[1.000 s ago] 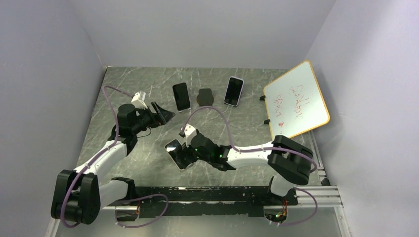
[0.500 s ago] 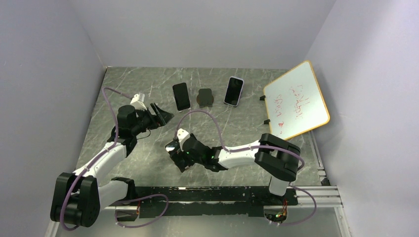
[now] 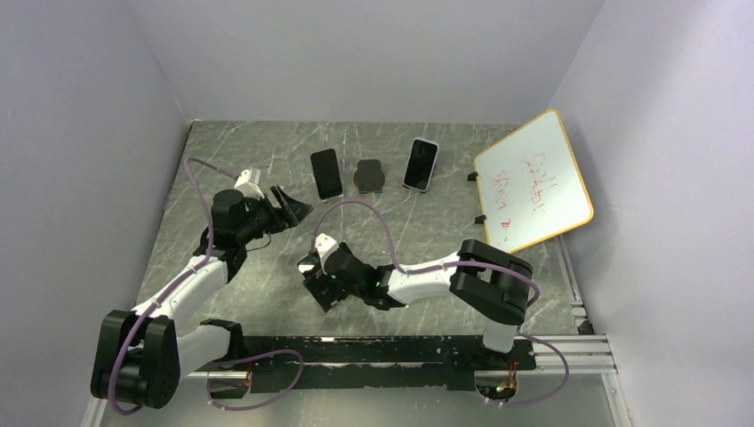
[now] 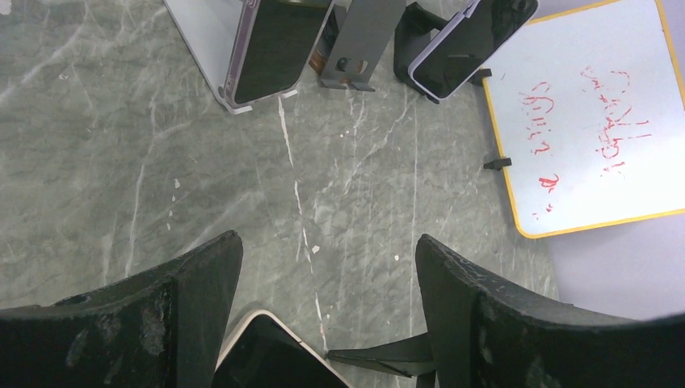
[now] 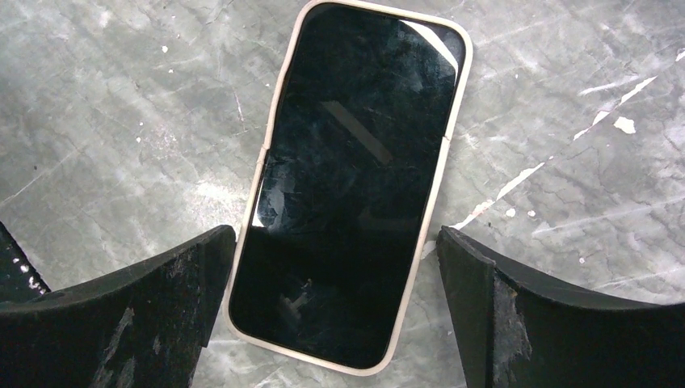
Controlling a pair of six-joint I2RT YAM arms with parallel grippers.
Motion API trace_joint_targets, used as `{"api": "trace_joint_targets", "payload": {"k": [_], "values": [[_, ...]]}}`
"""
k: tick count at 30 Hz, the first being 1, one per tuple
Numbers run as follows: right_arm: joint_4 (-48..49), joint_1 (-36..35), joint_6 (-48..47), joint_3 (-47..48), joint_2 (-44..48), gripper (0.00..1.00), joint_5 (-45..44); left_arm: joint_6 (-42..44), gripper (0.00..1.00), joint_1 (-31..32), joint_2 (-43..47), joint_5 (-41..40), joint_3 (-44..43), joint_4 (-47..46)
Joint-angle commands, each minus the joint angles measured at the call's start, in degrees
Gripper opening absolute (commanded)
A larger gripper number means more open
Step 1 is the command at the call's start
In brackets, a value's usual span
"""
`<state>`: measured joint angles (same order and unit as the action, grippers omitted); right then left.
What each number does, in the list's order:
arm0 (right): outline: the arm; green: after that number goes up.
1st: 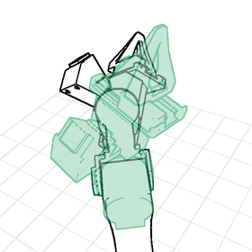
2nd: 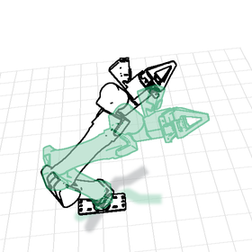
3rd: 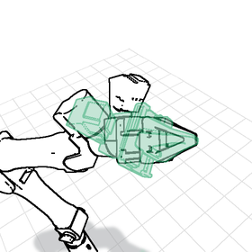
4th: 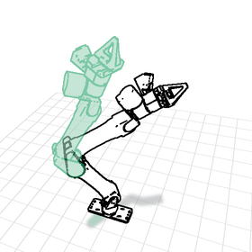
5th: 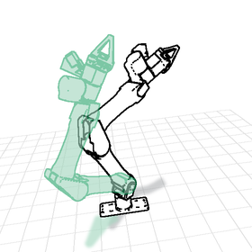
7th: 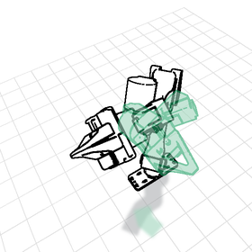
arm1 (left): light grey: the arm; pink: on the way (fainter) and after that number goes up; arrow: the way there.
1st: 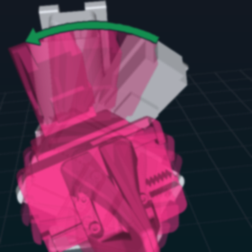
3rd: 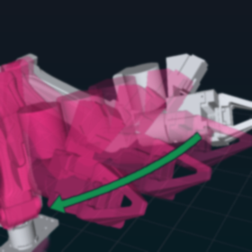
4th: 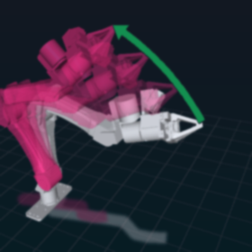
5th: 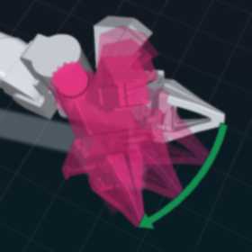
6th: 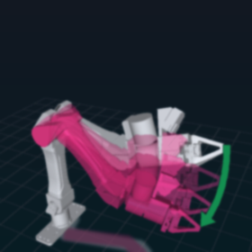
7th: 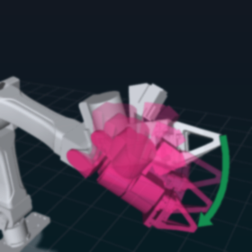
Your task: Place the phone on the phone stand
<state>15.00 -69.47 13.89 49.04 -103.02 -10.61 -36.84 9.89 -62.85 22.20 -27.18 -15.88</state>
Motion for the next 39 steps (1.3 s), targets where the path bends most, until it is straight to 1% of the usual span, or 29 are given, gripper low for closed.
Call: {"api": "trace_joint_targets", "payload": {"k": [1,10,16,20,27,34,39], "values": [[-2.71,-0.27,0.34,0.53,-1.39,1.00,-2.57,0.74,0.83,-0.57,-0.08,-0.65,0.02,0.85],[-3.90,-0.23,0.26,1.05,-2.17,1.00,-3.08,0.80,0.83,-0.57,-0.34,-0.65,0.02,1.03],[-2.27,-0.27,0.32,0.11,-1.02,1.00,-2.74,0.76,0.83,-0.57,-0.51,-0.66,0.01,0.92],[-4.02,-0.26,0.47,1.36,-2.51,1.00,-2.53,0.66,0.83,-0.57,-0.78,-0.24,0.04,0.75],[-7.68,-0.50,0.70,3.09,-3.97,0.94,-4.59,0.67,0.83,-0.57,-0.67,-0.44,0.28,0.92],[-8.35,-1.00,0.78,2.57,-3.77,0.94,-4.98,0.72,0.83,-0.57,-0.74,-0.71,0.20,1.29],[-10.25,-1.99,0.03,3.40,-5.42,0.95,-7.32,0.75,0.83,-0.57,-0.86,-0.67,0.25,1.29]]}}
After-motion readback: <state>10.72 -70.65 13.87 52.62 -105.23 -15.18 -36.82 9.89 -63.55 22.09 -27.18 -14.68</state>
